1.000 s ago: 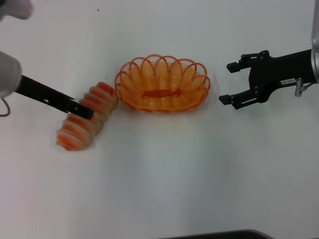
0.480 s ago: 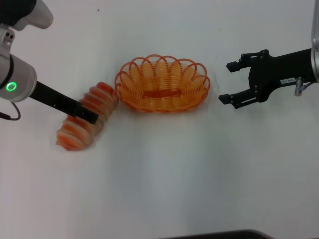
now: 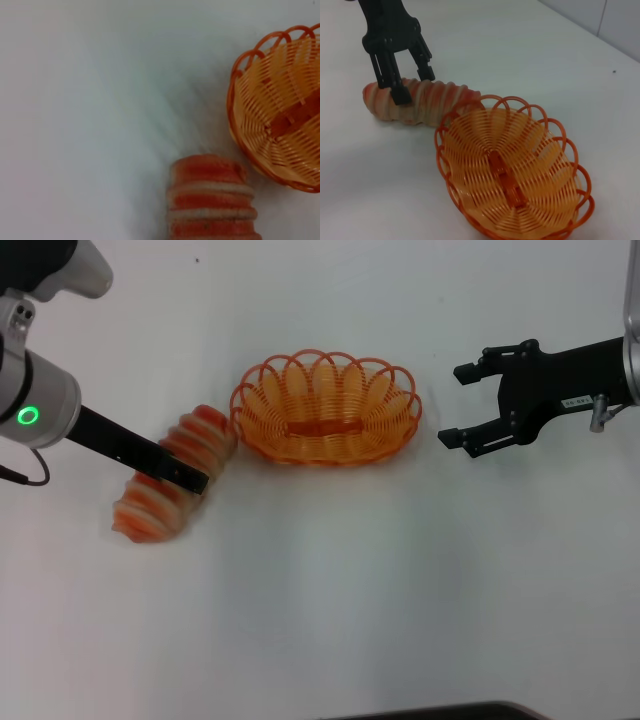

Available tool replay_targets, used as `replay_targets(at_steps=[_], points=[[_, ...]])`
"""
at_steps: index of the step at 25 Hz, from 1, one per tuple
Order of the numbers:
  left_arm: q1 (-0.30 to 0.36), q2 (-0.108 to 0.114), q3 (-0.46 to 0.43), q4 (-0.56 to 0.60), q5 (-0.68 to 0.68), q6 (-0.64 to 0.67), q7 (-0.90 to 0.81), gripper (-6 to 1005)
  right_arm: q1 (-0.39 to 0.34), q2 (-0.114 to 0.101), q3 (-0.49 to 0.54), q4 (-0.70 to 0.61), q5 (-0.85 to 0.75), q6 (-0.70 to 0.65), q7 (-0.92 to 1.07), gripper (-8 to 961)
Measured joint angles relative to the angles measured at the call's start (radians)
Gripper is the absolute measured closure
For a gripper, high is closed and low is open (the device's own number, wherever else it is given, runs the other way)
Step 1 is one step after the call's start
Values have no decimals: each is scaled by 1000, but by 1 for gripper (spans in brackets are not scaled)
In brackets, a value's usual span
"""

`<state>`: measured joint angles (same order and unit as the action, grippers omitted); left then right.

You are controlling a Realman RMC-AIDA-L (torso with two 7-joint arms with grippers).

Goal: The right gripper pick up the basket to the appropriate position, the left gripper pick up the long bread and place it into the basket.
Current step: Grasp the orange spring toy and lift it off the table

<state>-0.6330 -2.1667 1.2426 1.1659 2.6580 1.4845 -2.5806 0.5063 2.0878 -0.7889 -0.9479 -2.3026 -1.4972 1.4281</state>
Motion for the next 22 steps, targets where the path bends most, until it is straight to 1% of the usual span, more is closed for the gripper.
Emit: replay_targets(at_steps=[9, 14, 22], points=[[5, -2, 52, -23, 10, -49, -7, 186, 0, -3, 5, 0, 0, 0, 0, 35], [6, -2, 56, -29, 13, -56, -9, 188, 0, -3, 9, -5, 0, -3, 6, 36], [17, 1, 52, 8, 17, -46, -10, 192, -5, -3, 7, -11, 0, -6, 11, 37]])
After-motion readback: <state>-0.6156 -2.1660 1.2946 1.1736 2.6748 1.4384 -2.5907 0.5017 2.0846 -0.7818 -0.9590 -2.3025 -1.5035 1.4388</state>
